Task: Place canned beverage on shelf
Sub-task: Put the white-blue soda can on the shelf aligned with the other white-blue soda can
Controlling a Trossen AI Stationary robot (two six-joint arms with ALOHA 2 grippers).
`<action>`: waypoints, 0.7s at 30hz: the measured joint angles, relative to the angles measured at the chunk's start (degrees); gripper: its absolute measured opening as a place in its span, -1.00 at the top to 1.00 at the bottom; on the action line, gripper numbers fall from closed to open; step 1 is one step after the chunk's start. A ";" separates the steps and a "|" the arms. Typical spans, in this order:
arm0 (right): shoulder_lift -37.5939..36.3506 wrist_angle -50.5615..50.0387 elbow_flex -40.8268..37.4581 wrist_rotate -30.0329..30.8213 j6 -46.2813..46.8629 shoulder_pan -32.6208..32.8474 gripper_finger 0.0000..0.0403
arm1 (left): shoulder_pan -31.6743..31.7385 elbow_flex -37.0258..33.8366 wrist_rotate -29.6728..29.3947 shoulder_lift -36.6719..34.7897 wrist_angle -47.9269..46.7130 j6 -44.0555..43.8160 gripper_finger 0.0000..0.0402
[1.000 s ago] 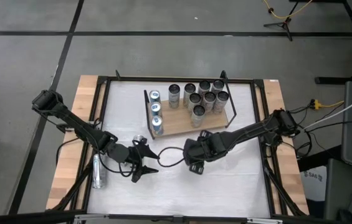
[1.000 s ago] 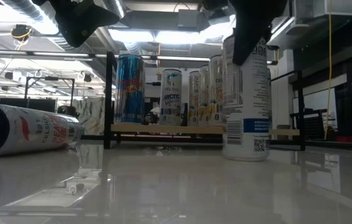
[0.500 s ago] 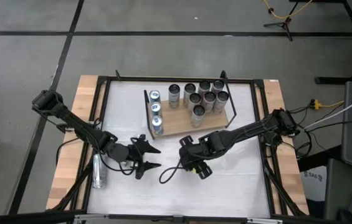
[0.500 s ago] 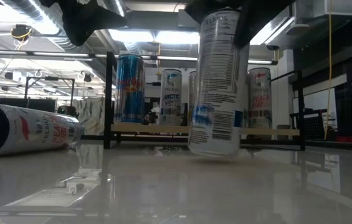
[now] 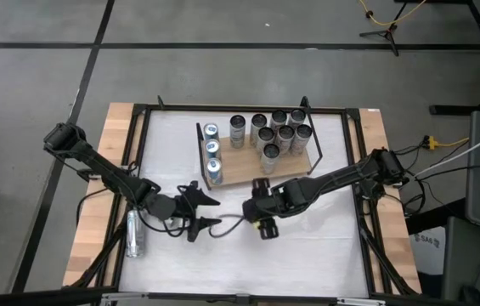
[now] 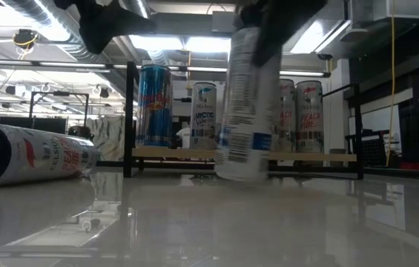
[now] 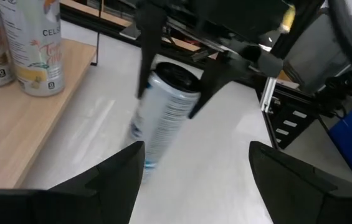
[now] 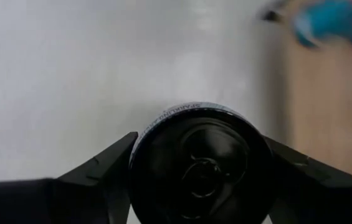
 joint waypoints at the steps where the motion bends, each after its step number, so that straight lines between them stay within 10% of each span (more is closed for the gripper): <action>1: 0.00 -0.04 0.00 1.90 3.81 0.00 -0.32 | 0.10 0.01 0.01 0.00 0.00 0.00 -0.40; 21: -0.37 -20.48 0.37 -7.74 62.35 -0.22 -0.32 | 0.38 0.00 0.07 0.00 -0.09 0.24 -0.40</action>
